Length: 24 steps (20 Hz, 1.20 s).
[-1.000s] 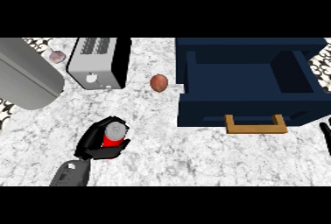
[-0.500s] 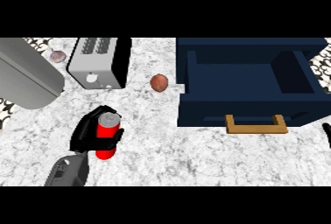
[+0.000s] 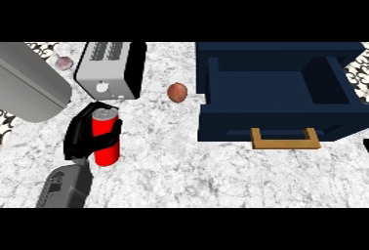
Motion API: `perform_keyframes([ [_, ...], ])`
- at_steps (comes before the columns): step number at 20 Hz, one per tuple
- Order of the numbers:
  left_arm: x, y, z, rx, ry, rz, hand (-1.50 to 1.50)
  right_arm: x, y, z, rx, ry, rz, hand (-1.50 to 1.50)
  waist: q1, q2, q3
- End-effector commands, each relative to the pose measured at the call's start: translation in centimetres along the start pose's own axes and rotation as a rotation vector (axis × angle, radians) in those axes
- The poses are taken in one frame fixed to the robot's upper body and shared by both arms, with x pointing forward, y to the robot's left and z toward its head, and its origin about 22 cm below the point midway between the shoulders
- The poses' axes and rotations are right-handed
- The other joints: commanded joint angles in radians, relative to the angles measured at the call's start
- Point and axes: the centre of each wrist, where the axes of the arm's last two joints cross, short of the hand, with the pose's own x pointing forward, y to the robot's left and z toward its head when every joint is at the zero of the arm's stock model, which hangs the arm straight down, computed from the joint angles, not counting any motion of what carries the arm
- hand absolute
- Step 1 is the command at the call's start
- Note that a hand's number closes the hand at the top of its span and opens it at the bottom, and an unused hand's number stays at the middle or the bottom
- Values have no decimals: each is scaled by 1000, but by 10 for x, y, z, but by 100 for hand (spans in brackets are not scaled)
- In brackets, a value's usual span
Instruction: Pick up the can, place it into the drawer and close the drawer
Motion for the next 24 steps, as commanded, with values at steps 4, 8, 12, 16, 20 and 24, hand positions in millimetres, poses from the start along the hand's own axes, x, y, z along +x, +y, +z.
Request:
perform_keyframes([
  [4, 45, -47, -26, -47, -75, -47, 150, -8, -4, 8, -10, -3, -15, -150, -4, 0, 0],
  [8, 81, -79, -16, -101, -96, -29, 150, -13, 1, -6, -15, -5, -10, -150, 3, -1, 1],
  [12, 122, -117, -46, -127, -104, -29, 150, -3, -3, 0, -17, -2, -3, -150, -7, 0, 0],
  [16, 136, -155, -49, -171, -101, -50, 150, -2, -11, 8, 2, -16, -11, -150, -15, 1, 1],
  [20, 176, -192, -57, -180, -118, -85, 150, -3, -3, -1, -9, -17, -12, -150, -13, 1, 1],
  [24, 200, -205, -77, -194, -161, -99, 150, 6, -11, 17, -16, -15, 5, -150, -17, 1, 0],
])
